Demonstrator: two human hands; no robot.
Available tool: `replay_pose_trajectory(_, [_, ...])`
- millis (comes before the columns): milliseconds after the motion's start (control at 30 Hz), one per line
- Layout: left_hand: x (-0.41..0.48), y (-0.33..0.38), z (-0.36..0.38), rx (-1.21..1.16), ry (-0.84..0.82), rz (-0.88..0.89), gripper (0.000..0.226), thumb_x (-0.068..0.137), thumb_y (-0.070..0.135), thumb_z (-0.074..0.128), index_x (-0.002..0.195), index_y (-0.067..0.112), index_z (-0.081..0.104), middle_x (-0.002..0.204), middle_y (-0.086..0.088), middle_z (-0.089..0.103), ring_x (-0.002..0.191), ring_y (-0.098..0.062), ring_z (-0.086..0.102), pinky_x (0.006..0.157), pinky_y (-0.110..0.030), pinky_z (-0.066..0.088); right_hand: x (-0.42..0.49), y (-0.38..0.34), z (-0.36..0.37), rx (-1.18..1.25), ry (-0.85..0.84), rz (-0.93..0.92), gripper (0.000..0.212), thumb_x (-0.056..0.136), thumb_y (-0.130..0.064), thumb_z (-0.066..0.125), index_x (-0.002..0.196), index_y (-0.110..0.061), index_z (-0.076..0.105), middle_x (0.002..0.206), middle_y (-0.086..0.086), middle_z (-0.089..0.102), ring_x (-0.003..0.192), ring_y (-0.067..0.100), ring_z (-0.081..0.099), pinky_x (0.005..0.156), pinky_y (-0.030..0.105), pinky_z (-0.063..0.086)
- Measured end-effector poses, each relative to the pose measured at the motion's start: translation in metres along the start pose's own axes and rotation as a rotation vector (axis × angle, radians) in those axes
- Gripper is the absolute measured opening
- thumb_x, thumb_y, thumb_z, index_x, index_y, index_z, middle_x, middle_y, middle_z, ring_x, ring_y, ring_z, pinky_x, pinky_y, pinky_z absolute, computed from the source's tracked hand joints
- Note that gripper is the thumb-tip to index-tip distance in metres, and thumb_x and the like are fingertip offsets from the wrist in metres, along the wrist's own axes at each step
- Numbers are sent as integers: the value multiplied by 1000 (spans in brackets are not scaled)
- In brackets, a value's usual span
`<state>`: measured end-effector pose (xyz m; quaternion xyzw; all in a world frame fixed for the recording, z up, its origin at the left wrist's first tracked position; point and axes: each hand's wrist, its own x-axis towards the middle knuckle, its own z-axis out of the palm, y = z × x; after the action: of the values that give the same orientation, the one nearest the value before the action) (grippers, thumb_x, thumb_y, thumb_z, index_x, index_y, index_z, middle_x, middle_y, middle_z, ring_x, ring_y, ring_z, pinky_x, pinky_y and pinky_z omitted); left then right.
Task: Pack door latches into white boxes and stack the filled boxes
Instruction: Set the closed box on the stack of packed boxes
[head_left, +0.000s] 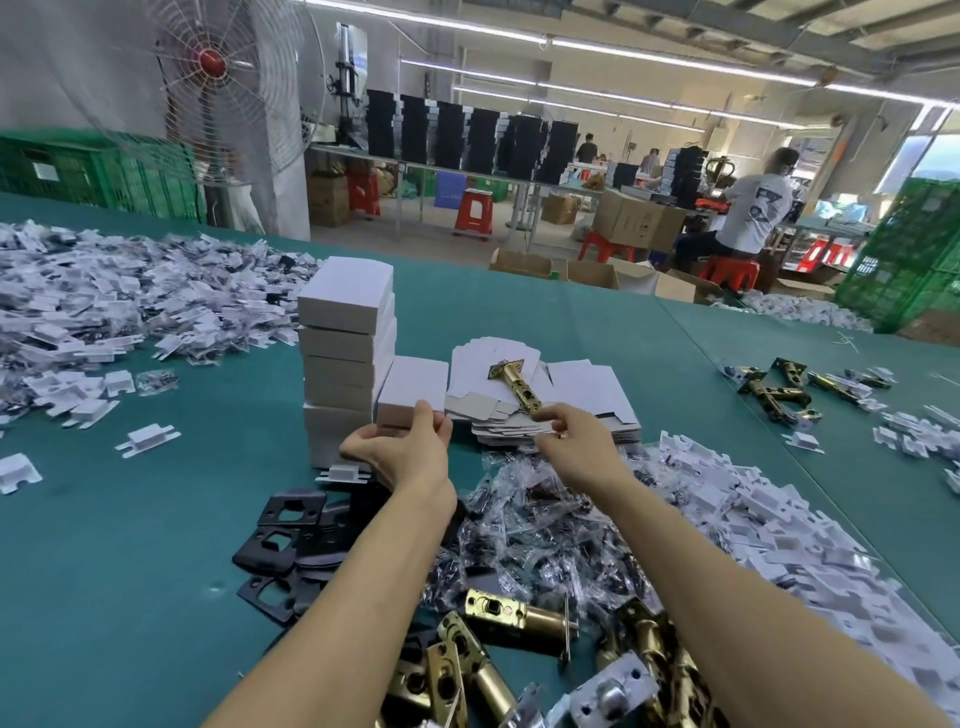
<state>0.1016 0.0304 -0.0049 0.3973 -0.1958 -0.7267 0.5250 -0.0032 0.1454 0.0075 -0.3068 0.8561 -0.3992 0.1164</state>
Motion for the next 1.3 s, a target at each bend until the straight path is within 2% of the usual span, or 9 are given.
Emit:
replay_pose_trajectory(67, [-3, 2, -4, 35, -47, 13, 40, 93, -1, 65, 105, 19, 32, 112, -15, 50, 78, -19, 67, 65, -23, 60, 15, 3, 2, -239, 11, -74, 40, 96, -11, 52, 132, -25, 58, 129, 8, 53, 80, 22, 62, 71, 29, 52])
replay_pose_trajectory(167, [-13, 0, -13, 415, -212, 310, 21, 95, 8, 61, 90, 21, 45, 88, -4, 60, 76, -21, 71, 61, -22, 53, 37, 3, 10, -492, -16, -63, 47, 99, -26, 47, 142, -44, 44, 153, 8, 38, 134, 34, 37, 109, 48, 31])
replay_pose_trajectory(367, [-9, -13, 10, 1199, -835, 830, 15, 96, 6, 53, 99, 17, 63, 98, 3, 61, 92, -12, 58, 82, -22, 50, 63, -1, 33, -676, -55, -51, 30, 94, -28, 46, 120, -34, 58, 130, 9, 54, 124, 36, 43, 98, 49, 35])
replay_pose_trajectory(500, [8, -18, 44, 1805, -787, 1160, 33, 96, 5, 48, 127, 13, 54, 126, -7, 56, 116, -27, 54, 89, -40, 47, 62, 8, 31, -588, 109, -116, 33, 91, -12, 49, 112, -26, 71, 111, 15, 69, 104, 38, 59, 80, 39, 44])
replay_pose_trajectory(600, [25, -15, 68, 2118, -742, 1095, 32, 94, 14, 54, 126, 15, 55, 126, -8, 59, 120, -28, 55, 92, -38, 39, 63, 15, 23, -332, 146, -109, 30, 94, -7, 56, 114, -19, 75, 114, 9, 73, 99, 27, 65, 90, 34, 49])
replay_pose_trajectory(800, [46, -26, 76, 2316, -796, 1008, 29, 100, 39, 52, 121, 21, 60, 127, -6, 62, 123, -25, 55, 121, -47, 8, 62, 26, 6, -72, 251, -55, 24, 98, -12, 56, 111, -18, 76, 118, 4, 72, 81, 20, 65, 70, 16, 43])
replay_pose_trajectory(1067, [51, -17, 76, 2319, -870, 1074, 23, 98, 16, 53, 120, 13, 60, 127, -13, 62, 122, -31, 54, 114, -38, 27, 62, 37, 8, 124, 298, 45, 23, 99, -12, 56, 110, -20, 75, 102, 2, 71, 41, 8, 39, 38, 15, 36])
replay_pose_trajectory(1167, [51, -15, 74, 2302, -879, 1109, 29, 98, 9, 48, 125, 8, 57, 131, -16, 58, 123, -34, 52, 99, -37, 41, 63, 34, 9, 174, 340, 66, 24, 100, -12, 55, 113, -20, 74, 80, -6, 68, 40, 4, 39, 39, 15, 35])
replay_pose_trajectory(1300, [47, -16, 72, 2231, -878, 1153, 37, 92, -4, 49, 128, 4, 52, 125, -17, 56, 114, -37, 58, 78, -39, 41, 61, 27, 11, 199, 437, 54, 26, 100, -14, 54, 118, -19, 72, 101, 6, 74, 58, 11, 49, 69, 32, 51])
